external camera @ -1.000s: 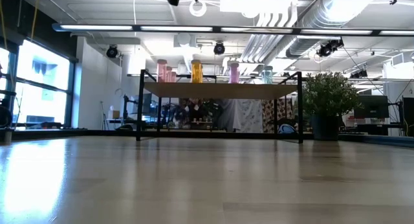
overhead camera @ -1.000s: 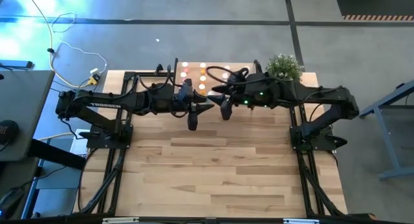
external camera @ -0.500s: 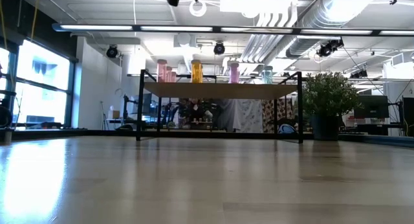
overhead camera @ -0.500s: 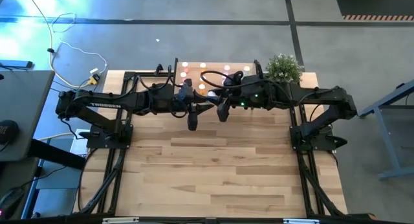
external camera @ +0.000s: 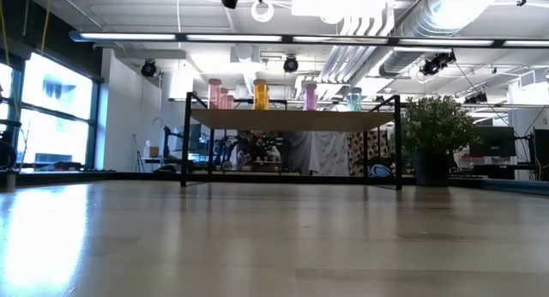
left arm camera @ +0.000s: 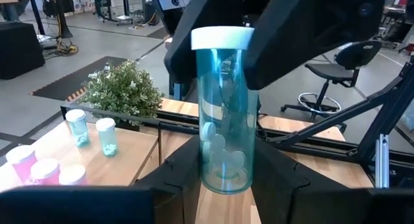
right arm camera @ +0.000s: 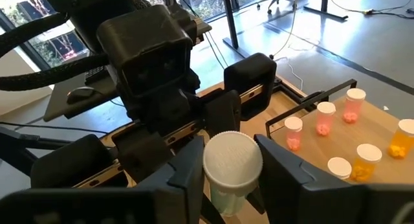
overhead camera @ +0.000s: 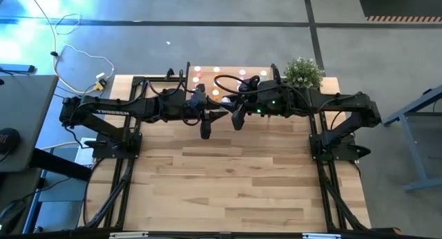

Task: Pick and place medicine bottles onto shelf by color
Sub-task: Put the blue pill bottle on the shelf aligned with the other blue pill bottles

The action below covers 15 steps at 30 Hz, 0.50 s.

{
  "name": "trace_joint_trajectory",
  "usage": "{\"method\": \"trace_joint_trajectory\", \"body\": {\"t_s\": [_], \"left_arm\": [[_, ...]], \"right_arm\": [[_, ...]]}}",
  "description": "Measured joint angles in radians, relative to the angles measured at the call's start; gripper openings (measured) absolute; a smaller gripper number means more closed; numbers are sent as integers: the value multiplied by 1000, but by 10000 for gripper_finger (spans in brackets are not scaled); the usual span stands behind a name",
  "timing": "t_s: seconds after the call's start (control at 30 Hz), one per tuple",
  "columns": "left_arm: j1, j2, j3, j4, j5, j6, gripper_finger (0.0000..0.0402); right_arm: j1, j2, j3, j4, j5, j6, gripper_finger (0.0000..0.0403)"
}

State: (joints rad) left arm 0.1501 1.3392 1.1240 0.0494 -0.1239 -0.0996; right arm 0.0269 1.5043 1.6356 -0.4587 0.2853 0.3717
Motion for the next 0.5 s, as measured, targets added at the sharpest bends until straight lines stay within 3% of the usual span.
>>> {"method": "trace_joint_trajectory", "body": {"t_s": [0.33,0.5], "left_arm": [[5,-34,0,-31,45,45,195],[19,-64,0,-70,38,56,243]], "right_arm": [[1,-18,0,-26,38,16,106],[-1,-50,0,-50,117,5,107]]}}
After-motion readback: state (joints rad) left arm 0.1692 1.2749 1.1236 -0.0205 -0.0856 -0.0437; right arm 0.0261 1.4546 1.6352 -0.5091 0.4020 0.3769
